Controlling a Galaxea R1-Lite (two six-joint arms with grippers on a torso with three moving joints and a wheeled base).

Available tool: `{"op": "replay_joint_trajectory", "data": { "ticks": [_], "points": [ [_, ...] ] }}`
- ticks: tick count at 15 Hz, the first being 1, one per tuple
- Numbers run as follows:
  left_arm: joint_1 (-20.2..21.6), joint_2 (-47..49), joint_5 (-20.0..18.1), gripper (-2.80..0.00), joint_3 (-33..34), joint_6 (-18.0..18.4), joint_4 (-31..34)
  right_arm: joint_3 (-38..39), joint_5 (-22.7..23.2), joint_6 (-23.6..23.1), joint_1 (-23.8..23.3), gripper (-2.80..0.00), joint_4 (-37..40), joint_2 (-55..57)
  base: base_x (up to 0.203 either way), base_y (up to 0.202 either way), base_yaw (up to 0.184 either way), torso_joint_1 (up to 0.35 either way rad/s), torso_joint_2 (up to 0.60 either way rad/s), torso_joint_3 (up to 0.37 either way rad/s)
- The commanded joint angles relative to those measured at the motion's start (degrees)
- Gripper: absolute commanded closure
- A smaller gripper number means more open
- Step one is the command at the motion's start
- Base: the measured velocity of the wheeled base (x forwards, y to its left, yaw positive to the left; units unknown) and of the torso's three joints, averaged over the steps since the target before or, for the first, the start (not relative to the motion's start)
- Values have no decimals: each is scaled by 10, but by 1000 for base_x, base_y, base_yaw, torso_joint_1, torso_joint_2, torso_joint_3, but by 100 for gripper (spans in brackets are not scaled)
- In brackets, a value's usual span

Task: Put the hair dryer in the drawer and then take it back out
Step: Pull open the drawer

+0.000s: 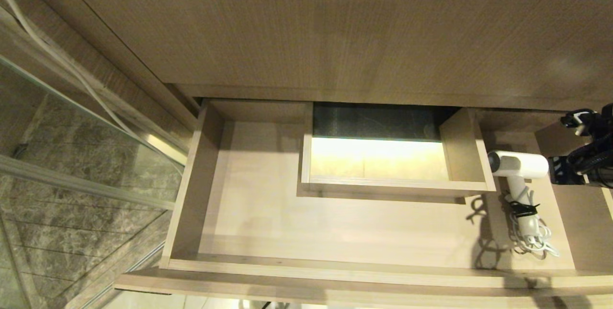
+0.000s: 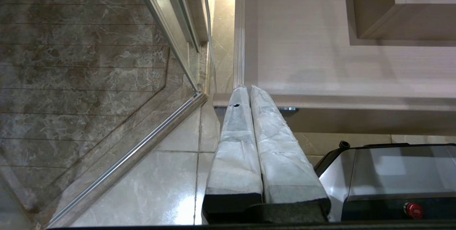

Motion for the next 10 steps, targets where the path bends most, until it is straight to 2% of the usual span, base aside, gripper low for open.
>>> {"op": "replay_joint_trajectory", "data": {
  "ticks": [1, 7, 8, 10],
  "points": [
    [0, 0, 0, 0, 0, 0, 0, -25, 15, -1, -10, 0, 11, 41, 0, 0, 0, 0, 0, 0],
    [0, 0, 0, 0, 1, 0, 0, -53, 35, -7, -21, 0, 18, 79, 0, 0, 0, 0, 0, 0],
    [0, 0, 0, 0, 0, 0, 0, -55, 37, -8, -22, -280, 21, 81, 0, 0, 0, 0, 0, 0],
    [0, 0, 0, 0, 1, 0, 0, -54, 51, -8, -23, -280, 22, 92, 0, 0, 0, 0, 0, 0]
  ]
}}
